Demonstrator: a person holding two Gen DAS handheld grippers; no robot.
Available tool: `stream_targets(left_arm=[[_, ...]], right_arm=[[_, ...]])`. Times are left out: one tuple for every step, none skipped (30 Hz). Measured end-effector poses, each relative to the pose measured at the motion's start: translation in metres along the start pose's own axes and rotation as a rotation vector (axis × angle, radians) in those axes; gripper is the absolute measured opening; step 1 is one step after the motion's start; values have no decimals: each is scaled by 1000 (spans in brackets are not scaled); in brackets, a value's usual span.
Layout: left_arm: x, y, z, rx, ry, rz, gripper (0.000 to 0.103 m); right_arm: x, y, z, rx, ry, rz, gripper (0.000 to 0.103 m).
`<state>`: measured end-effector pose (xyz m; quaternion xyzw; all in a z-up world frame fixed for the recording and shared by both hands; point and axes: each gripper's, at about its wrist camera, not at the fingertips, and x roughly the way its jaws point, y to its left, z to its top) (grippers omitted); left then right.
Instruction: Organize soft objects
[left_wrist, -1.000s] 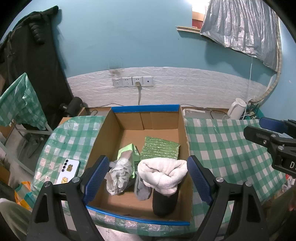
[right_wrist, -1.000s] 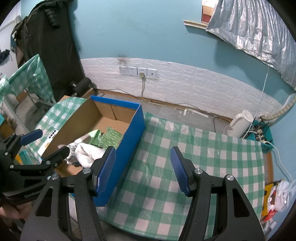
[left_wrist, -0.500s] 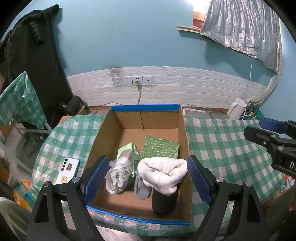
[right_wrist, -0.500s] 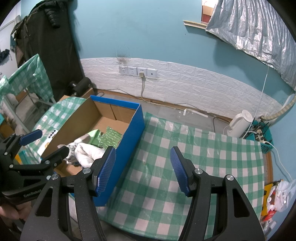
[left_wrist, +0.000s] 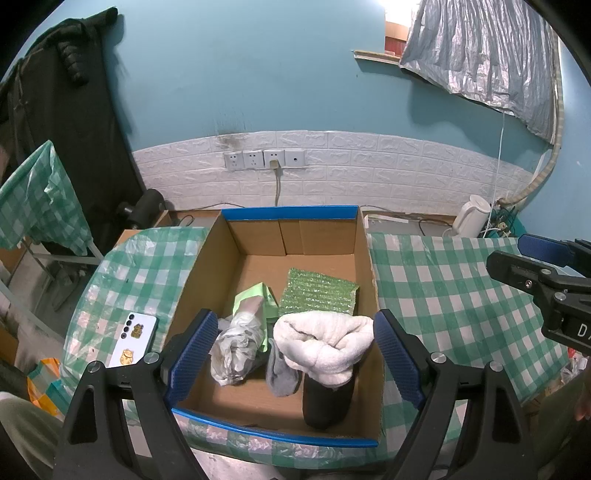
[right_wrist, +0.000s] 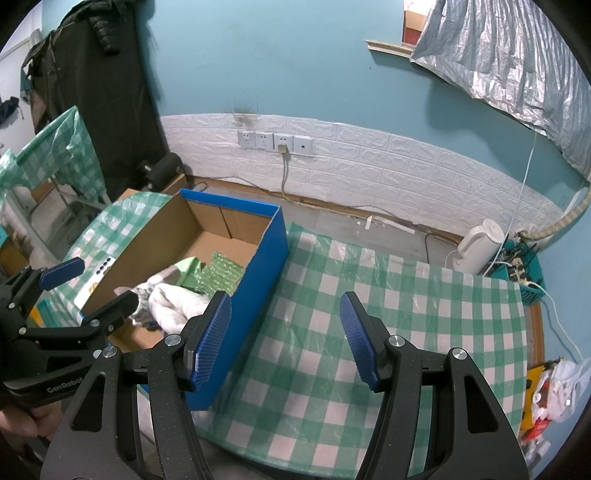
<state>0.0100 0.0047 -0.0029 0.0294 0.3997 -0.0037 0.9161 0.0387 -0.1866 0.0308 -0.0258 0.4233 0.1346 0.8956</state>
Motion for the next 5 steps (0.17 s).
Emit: stream_targets(left_arm=[[0, 0, 0, 0, 0, 0, 87], [0, 0, 0, 0, 0, 1, 87], [0, 0, 0, 0, 0, 2, 87], [0, -1, -1, 0, 0, 3, 87], [0, 0, 0, 0, 1, 1, 87]], right_arm=[[0, 1, 0, 0, 0, 0, 61], [0, 1, 0, 0, 0, 0, 61], [0, 0, 0, 0, 0, 0, 61], [0, 0, 0, 0, 0, 0, 61], [0, 1, 0, 0, 0, 0, 61]])
